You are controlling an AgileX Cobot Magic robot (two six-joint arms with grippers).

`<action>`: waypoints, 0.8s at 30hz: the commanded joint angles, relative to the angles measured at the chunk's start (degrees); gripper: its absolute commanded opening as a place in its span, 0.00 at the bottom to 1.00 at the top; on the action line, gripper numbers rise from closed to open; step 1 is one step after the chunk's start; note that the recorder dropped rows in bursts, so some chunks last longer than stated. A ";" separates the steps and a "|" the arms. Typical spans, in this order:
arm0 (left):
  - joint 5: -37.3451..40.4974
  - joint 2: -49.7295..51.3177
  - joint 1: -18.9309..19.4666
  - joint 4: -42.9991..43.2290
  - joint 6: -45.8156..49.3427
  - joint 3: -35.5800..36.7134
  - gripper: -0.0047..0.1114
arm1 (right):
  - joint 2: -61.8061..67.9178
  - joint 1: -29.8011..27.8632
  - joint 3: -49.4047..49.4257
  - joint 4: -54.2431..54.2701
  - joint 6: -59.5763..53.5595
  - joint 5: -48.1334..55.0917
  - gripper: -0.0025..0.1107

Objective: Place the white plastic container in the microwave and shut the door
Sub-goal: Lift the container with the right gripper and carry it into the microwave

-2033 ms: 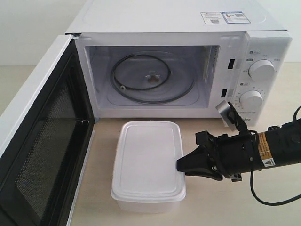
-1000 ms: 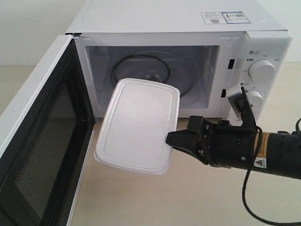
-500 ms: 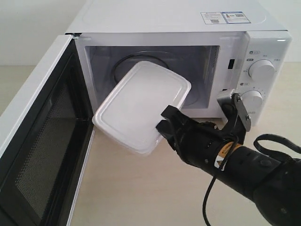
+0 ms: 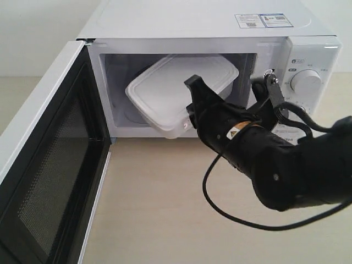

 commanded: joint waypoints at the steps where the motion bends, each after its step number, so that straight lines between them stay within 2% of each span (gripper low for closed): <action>1: 0.03 -0.18 0.20 -0.40 0.21 0.20 0.08 | 1.80 0.09 -5.29 6.04 -4.82 -0.60 0.02; 11: 0.03 -0.18 0.20 -0.40 0.21 0.20 0.08 | 9.18 0.09 -13.79 7.09 -5.23 1.53 0.02; 16: 0.03 -0.18 0.20 -0.40 0.21 0.20 0.08 | 9.34 0.09 -13.88 7.76 -8.02 1.42 0.02; 24: 0.03 -0.18 -0.16 -0.40 0.21 0.20 0.08 | 9.43 0.09 -13.88 15.95 -9.05 0.14 0.02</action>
